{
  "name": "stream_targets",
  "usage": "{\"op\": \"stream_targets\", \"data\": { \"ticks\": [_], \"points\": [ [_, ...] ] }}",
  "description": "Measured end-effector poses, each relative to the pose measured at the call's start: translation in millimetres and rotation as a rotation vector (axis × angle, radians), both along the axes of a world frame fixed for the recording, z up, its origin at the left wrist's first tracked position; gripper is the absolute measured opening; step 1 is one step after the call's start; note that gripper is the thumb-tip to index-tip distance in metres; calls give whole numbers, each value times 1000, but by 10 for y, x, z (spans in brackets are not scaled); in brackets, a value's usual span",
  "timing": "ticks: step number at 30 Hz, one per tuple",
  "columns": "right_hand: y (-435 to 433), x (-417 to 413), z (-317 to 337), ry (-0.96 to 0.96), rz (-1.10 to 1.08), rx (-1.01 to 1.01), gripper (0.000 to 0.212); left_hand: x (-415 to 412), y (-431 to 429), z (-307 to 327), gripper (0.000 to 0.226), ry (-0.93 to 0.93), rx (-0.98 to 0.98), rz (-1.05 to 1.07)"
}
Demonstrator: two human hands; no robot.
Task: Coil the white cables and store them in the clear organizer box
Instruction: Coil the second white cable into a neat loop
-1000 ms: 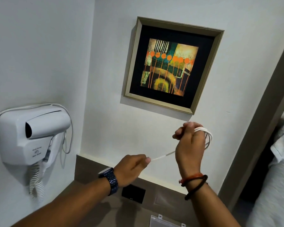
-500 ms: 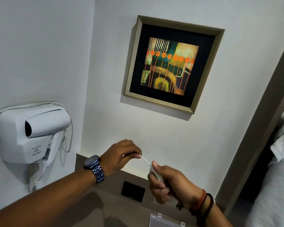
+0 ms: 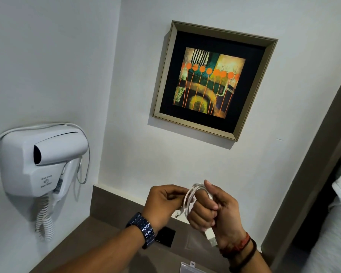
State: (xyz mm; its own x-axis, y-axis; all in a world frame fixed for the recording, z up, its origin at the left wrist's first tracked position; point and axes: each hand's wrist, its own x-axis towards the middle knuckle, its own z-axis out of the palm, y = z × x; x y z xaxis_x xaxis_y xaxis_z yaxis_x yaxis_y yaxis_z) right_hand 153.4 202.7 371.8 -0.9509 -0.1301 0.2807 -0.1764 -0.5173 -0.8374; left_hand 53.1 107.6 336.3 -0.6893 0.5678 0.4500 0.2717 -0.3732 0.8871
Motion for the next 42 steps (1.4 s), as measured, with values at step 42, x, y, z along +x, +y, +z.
{"op": "stream_targets", "data": {
  "ticks": [42],
  "points": [
    [234, 50, -341, -162, -620, 324, 47, -72, 64, -167, 18, 53, -260, -129]
  ]
}}
